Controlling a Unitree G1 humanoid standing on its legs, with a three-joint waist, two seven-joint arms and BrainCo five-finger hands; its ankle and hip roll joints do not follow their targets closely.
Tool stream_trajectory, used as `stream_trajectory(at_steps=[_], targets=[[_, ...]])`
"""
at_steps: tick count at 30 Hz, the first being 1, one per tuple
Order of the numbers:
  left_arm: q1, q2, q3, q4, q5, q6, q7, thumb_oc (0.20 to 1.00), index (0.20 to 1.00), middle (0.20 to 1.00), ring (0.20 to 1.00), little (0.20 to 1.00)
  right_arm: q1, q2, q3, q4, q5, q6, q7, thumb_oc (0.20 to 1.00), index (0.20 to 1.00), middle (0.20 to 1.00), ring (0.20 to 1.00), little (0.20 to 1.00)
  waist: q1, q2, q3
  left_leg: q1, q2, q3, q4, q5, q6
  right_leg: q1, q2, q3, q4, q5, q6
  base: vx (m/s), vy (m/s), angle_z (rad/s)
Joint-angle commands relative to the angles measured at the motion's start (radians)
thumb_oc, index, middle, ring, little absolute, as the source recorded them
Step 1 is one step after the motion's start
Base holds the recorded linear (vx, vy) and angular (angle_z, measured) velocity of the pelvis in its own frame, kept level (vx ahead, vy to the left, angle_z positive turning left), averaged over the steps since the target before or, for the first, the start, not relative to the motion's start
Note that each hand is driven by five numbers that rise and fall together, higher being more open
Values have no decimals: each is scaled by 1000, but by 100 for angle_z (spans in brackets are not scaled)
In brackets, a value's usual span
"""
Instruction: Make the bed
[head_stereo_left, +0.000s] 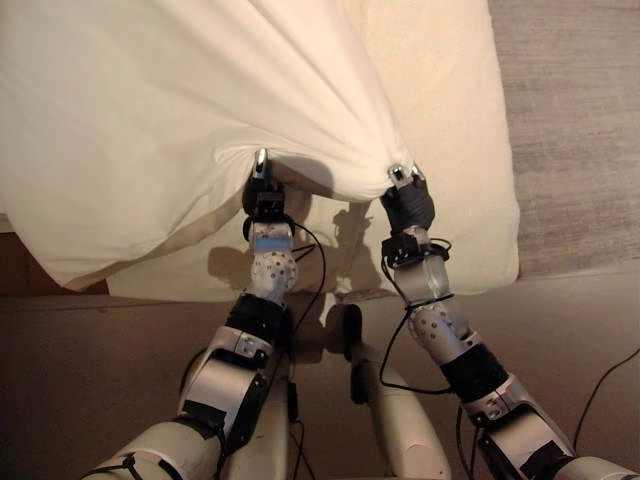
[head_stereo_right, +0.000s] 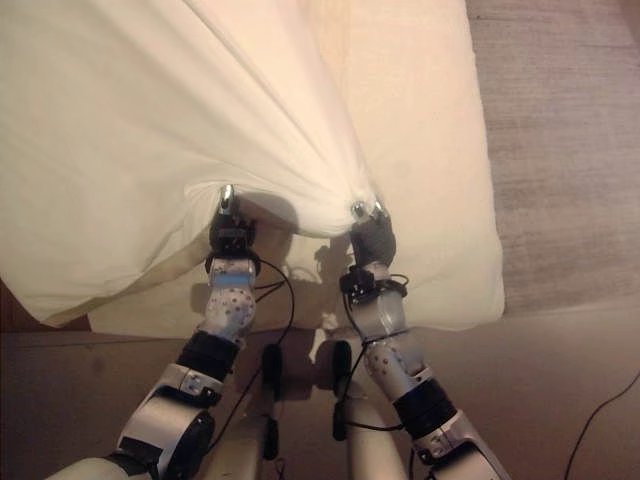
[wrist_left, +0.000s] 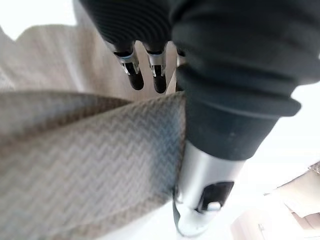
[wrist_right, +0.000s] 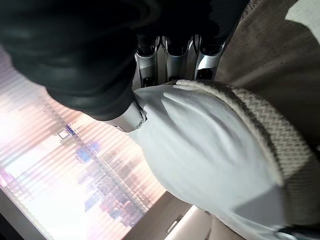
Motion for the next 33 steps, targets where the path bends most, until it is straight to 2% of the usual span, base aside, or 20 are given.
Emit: stream_trajectory(at_steps=[1,5,10,16,21,25,27,29,30,33], targets=[[-57,105,110,132,85,-24,-37,200,200,200,200,200,383,-121,-96,-69,10,-86,20,200,200,200,200,200,-68,36,-140,34,21,-6,-36,-29,-37,-53,19,-10,53,-27,54,15,18,-4],[-16,146,102,114,128,1,-64,200,200,200,200,200,407,-130,-80,-44,3,-61,63,200,200,200,200,200,-66,36,-139,39,20,-5,-35,-32,-33,-62,21,-1,67,-26,54,0,0,0],[32,153,83,73,149,7,-91,200,200,200,200,200,422,-129,-73,-1,9,-45,86,200,200,200,200,200,-61,43,-137,39,20,-9,-33,-27,-35,-56,19,-10,69,-33,50,1,-2,-1],[166,106,75,-81,162,-12,-137,200,200,200,200,200,398,-97,-78,79,9,-35,87,200,200,200,200,200,-36,49,-136,35,22,-23,-18,-27,-38,-49,14,-35,84,-42,45,-15,-28,4],[357,58,77,-230,212,-9,-184,200,200,200,200,200,341,-61,-104,141,-5,-24,69,200,200,200,200,200,7,47,-137,59,22,-40,6,-42,-42,-21,3,-65,134,-67,42,-23,-41,10],[443,49,99,-256,220,-4,-204,200,200,200,200,200,326,-42,-107,153,5,-27,72,200,200,200,200,200,26,50,-144,80,22,-54,5,-45,-44,-1,-1,-81,151,-80,36,-18,-39,16],[520,37,120,-276,228,3,-222,200,200,200,200,200,328,-32,-118,159,18,-29,79,200,200,200,200,200,47,60,-148,100,16,-78,28,-55,-52,44,-20,-113,163,-106,28,-4,-66,21],[536,33,120,-278,233,8,-230,200,200,200,200,200,328,-32,-124,164,22,-33,79,200,200,200,200,200,51,66,-149,96,10,-90,51,-59,-52,60,-33,-133,161,-106,27,-17,-26,52],[563,20,121,-266,238,18,-249,200,200,200,200,200,332,-35,-156,173,39,-45,72,200,200,200,200,200,44,76,-152,93,11,-29,136,-98,-43,105,-81,-188,158,-121,24,-26,-19,58],[588,17,124,-271,243,25,-264,200,200,200,200,200,328,-31,-151,186,59,-46,76,200,200,200,200,200,42,87,-162,104,26,-4,168,-120,-42,123,-92,-195,149,-123,23,-1,128,94]])
